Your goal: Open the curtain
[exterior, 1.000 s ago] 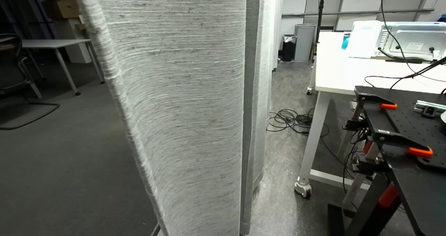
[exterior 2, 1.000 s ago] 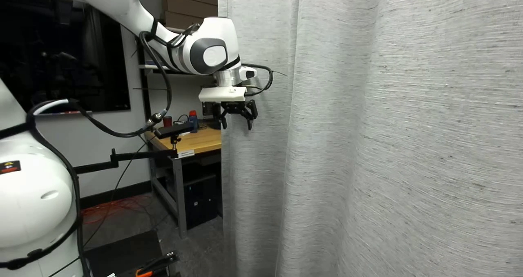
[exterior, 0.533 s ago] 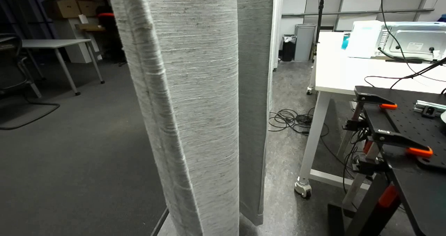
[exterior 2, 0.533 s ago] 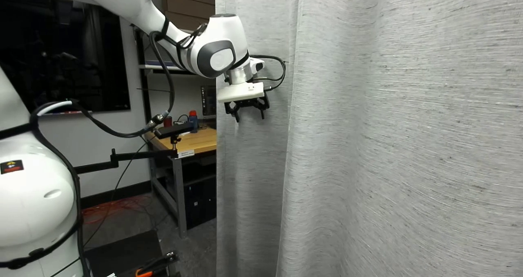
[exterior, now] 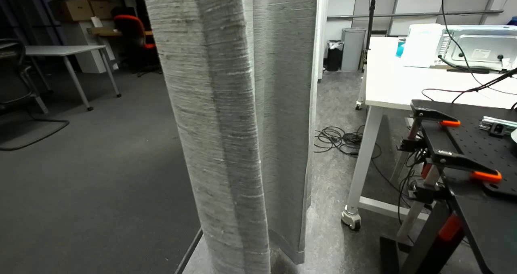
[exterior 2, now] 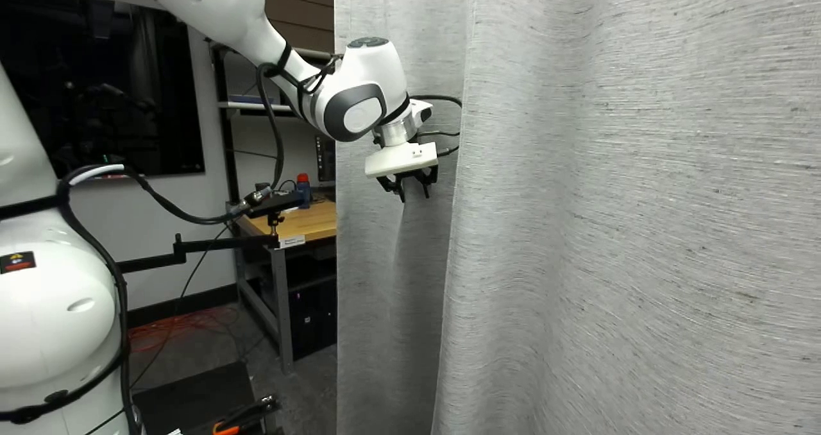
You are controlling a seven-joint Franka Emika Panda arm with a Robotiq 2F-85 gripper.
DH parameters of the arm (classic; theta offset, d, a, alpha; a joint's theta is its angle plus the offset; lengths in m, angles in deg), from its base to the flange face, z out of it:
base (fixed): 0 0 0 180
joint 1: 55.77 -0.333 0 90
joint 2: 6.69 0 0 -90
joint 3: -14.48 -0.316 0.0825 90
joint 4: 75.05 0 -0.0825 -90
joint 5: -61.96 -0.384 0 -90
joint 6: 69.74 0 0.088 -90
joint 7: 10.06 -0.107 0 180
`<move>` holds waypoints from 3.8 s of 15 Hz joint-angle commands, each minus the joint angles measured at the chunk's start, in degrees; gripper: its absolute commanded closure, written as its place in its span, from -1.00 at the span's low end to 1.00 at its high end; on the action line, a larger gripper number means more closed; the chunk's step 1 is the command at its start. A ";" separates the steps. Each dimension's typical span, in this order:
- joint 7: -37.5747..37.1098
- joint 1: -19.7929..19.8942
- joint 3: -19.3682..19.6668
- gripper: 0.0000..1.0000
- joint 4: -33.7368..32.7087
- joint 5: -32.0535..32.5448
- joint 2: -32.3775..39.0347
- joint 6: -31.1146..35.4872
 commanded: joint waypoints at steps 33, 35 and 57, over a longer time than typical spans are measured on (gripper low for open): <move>-18.29 29.56 29.19 0.99 -34.07 10.07 0.01 -30.73; -18.58 30.74 31.04 0.99 -37.78 7.77 2.44 -32.78; -34.02 62.39 37.95 0.99 -82.89 -33.06 37.00 -62.37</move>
